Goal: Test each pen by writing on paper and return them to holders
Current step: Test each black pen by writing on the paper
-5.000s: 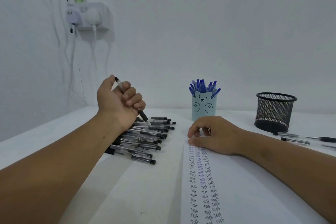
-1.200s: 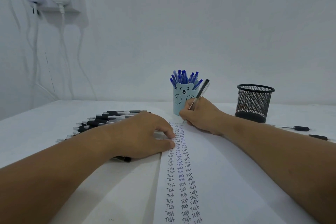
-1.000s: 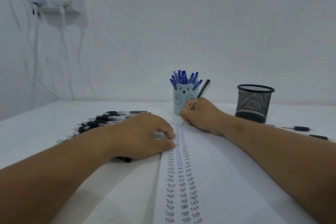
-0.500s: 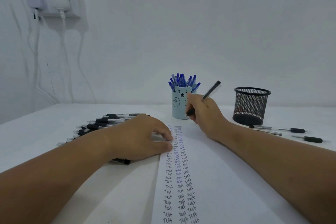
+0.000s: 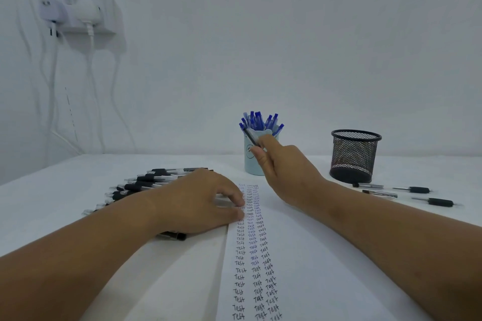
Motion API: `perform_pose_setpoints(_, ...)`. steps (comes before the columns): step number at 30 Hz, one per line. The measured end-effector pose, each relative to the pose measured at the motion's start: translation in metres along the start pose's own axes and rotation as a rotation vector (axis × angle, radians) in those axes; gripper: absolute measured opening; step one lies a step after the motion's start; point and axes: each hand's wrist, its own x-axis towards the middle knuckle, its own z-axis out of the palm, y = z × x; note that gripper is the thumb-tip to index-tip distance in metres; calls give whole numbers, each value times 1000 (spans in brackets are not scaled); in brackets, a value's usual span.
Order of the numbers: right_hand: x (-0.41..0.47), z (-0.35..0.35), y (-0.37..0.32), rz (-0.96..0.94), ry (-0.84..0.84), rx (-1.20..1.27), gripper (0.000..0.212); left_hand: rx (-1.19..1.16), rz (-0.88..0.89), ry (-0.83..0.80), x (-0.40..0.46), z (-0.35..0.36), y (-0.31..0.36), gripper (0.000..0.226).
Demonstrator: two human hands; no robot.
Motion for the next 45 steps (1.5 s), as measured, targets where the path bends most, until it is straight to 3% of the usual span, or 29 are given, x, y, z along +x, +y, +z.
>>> perform_pose_setpoints(5,-1,-2,0,-11,-60,-25,25,3,-12,-11,-1,-2,1,25)
perform_pose_setpoints(10,17,-25,-8,-45,-187,-225,32,49,45,38,-1,-2,16,22)
perform_pose_setpoints(14,40,-67,-7,111,-304,-230,27,31,39,2,-3,1,30,44)
perform_pose_setpoints(17,29,-96,-1,192,-421,-242,5,-3,21,-13,-7,2,40,59)
perform_pose_setpoints(20,0,-118,15,298,-567,-331,10,-13,70,-52,-8,7,45,68)
perform_pose_setpoints(26,-53,-159,47,406,-695,-495,21,-26,84,-66,-5,21,34,61)
perform_pose_setpoints(34,-67,-166,71,512,-575,-517,28,-72,125,-51,-3,21,37,58)
perform_pose_setpoints(39,-51,-156,55,405,-612,-475,24,-81,123,-34,0,17,37,51)
perform_pose_setpoints(45,-20,-101,-3,133,-654,-221,12,-133,73,124,1,-6,29,5)
